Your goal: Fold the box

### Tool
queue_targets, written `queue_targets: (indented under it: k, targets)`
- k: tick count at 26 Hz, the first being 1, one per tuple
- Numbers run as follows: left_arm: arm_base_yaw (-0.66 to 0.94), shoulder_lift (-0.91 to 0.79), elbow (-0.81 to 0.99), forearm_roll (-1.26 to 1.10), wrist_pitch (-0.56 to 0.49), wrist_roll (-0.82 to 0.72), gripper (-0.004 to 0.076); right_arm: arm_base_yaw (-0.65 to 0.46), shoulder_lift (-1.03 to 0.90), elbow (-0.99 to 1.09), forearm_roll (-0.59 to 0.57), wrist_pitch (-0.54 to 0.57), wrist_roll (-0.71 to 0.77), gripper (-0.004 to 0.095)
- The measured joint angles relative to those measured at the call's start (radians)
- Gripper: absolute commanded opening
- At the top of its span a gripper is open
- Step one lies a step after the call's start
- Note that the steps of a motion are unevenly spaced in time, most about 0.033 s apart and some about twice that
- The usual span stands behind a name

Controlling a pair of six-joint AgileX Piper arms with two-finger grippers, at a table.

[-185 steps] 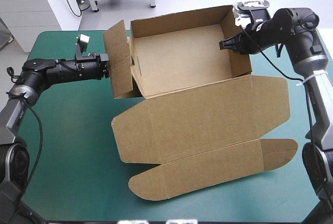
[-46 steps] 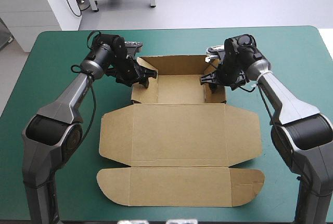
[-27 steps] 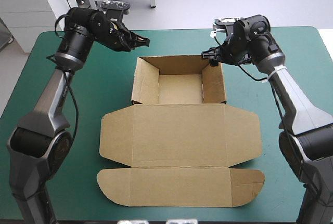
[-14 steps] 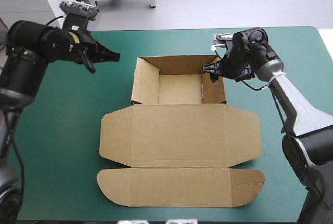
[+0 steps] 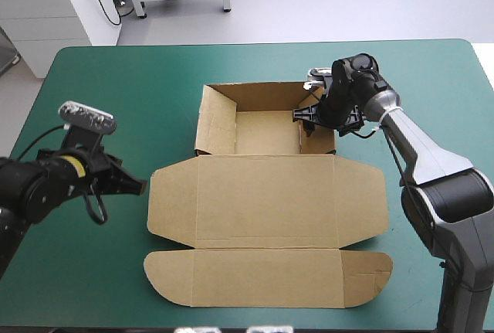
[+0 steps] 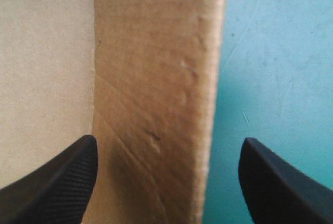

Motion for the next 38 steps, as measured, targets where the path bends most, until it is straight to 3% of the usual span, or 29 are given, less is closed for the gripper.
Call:
queue_targets:
  k: [4,9,10,17,23,33,38]
  targets:
    - [0.000,-0.135,0.168,0.023,-0.027,0.000,-0.0008,0.000,0.005,0.001,0.008,-0.001,-0.008,0.0519]
    - [0.000,-0.305,0.323,0.037,-0.056,0.000,-0.0008,0.000,0.005,0.003,0.014,-0.001,-0.009,0.0027]
    - [0.000,-0.329,0.340,0.037,-0.062,0.000,-0.0008,0.000,0.005,0.003,0.017,-0.001,-0.010,-0.0016]
    - [0.000,-0.487,0.450,0.041,-0.073,0.000,-0.0008,-0.008,0.014,-0.053,0.030,0.046,-0.059,-0.0021]
    - [0.000,-0.541,0.485,0.041,-0.072,0.000,-0.0008,-0.103,-0.019,-0.190,0.036,0.064,-0.122,-0.0021]
    - [0.000,-0.570,0.498,0.040,-0.078,0.000,-0.0008,-0.552,-0.183,-0.228,-0.015,0.073,-0.205,-0.0021]
    - [0.000,-0.570,0.498,0.040,-0.100,0.000,-0.0008,-0.626,-0.136,-0.228,-0.065,0.073,-0.214,-0.0019]
